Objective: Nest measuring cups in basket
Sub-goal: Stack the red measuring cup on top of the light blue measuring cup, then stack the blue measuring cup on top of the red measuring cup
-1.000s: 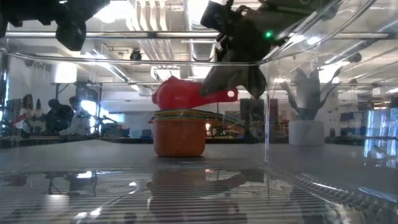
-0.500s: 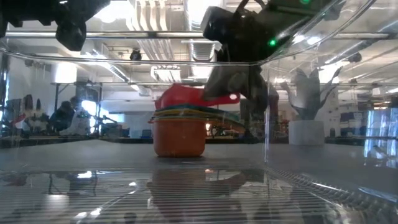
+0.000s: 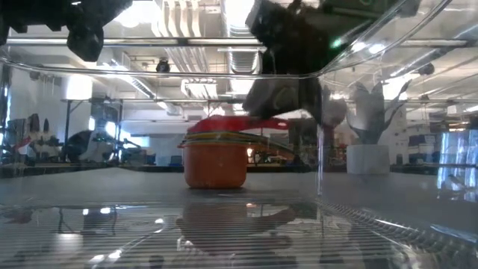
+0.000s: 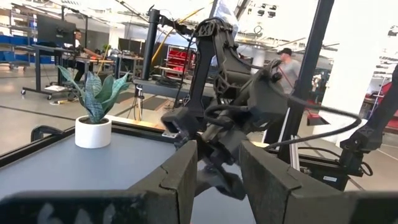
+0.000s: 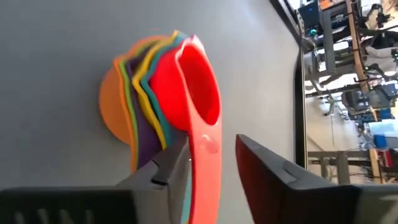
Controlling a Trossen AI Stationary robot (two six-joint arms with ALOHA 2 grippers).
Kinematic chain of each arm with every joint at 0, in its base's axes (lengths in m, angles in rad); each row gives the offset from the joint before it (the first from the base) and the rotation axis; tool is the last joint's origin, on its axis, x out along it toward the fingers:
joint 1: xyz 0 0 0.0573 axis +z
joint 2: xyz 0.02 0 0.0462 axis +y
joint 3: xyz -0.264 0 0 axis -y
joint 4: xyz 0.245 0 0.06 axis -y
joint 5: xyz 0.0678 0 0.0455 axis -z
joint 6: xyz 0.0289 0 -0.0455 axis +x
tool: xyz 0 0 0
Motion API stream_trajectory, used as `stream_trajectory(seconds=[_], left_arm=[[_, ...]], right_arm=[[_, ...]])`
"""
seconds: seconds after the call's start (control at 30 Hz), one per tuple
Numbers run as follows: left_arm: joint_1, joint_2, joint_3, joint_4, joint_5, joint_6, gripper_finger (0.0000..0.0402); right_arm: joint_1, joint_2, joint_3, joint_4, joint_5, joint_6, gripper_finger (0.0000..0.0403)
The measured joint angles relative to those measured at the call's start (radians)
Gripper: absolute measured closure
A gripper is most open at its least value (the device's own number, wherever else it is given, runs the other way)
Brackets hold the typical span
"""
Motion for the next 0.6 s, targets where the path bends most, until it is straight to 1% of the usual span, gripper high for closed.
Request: stream_trajectory(seconds=[0.1,0.2,0.4,0.47,0.53,0.6], left_arm=[[0.000,0.000,0.000,0.000,0.000,0.000,0.0298],[0.000,0.000,0.000,0.000,0.000,0.000,0.0298],[0.000,0.002,0.000,-0.005,0.000,-0.028,0.0298],[0.000,0.008,0.000,-0.017,-0.035,-0.064,0.0298],[0.001,0.018,0.021,-0.075,-0.074,-0.085,0.0298],[0.001,0.026,0.074,-0.183,-0.076,-0.093,0.0298]], right_arm=[[0.019,-0.017,0.015,-0.022,0.000,0.033,0.0259],[0.039,-0.030,0.045,-0.089,0.000,0.085,0.0245],[0.084,-0.050,0.112,-0.306,0.000,0.272,0.0240],[0.102,-0.060,0.126,-0.375,0.000,0.330,0.0242],[0.121,-0.075,0.132,-0.439,0.000,0.370,0.0245],[0.134,-0.090,0.134,-0.495,0.000,0.404,0.0247]])
